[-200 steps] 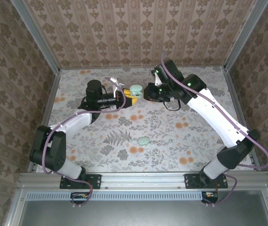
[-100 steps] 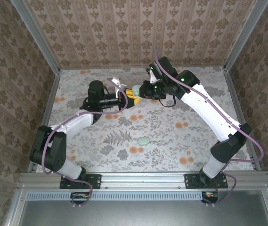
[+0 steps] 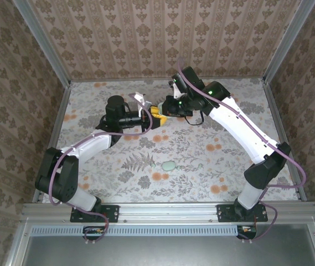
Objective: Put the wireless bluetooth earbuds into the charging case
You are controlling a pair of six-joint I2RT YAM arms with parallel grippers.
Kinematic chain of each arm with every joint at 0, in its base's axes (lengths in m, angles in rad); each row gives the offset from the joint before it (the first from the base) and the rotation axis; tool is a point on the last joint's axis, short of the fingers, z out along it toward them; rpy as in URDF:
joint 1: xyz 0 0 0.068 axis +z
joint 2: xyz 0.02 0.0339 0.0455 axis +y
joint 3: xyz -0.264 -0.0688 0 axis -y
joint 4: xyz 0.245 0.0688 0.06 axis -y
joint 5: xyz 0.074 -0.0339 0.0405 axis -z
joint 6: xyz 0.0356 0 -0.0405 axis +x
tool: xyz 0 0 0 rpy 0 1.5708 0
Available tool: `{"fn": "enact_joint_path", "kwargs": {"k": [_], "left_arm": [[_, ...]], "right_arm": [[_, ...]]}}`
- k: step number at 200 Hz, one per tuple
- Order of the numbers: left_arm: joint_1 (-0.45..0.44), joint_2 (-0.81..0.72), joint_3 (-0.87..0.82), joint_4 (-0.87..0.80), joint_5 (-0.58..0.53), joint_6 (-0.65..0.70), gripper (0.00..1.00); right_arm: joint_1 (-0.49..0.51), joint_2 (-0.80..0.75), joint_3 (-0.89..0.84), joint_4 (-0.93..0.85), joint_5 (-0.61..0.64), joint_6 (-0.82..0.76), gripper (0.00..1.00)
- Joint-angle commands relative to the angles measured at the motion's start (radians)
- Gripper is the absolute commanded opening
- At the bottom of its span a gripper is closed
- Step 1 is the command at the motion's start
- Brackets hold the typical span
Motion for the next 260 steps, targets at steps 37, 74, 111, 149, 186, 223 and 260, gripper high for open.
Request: {"fn": "enact_joint_path", "kwargs": {"k": [37,74,111,149,186,223,260], "left_arm": [[-0.009,-0.011,0.027,0.002,-0.003,0.034,0.20],[-0.012,-0.011,0.023,0.001,-0.003,0.035,0.20],[-0.011,-0.013,0.027,-0.007,-0.004,0.041,0.20],[-0.011,-0.012,0.028,-0.016,-0.005,0.047,0.20],[-0.011,-0.011,0.029,-0.022,-0.006,0.048,0.20],[-0.011,-0.011,0.031,-0.022,-0.007,0.048,0.20],[-0.013,-0.014,0.030,-0.025,-0.007,0.046,0.20]], "right_arm": [[0.016,0.023,0.032,-0.045,0.033,-0.028,0.17],[0.016,0.037,0.043,-0.049,0.054,-0.034,0.17],[0.017,0.059,0.050,-0.047,0.043,-0.033,0.17],[0.019,0.064,0.049,-0.055,0.042,-0.032,0.17],[0.022,0.056,0.044,-0.068,0.042,-0.037,0.22],[0.022,0.046,0.045,-0.068,0.042,-0.037,0.29],[0.022,0.040,0.050,-0.067,0.042,-0.037,0.37]]}}
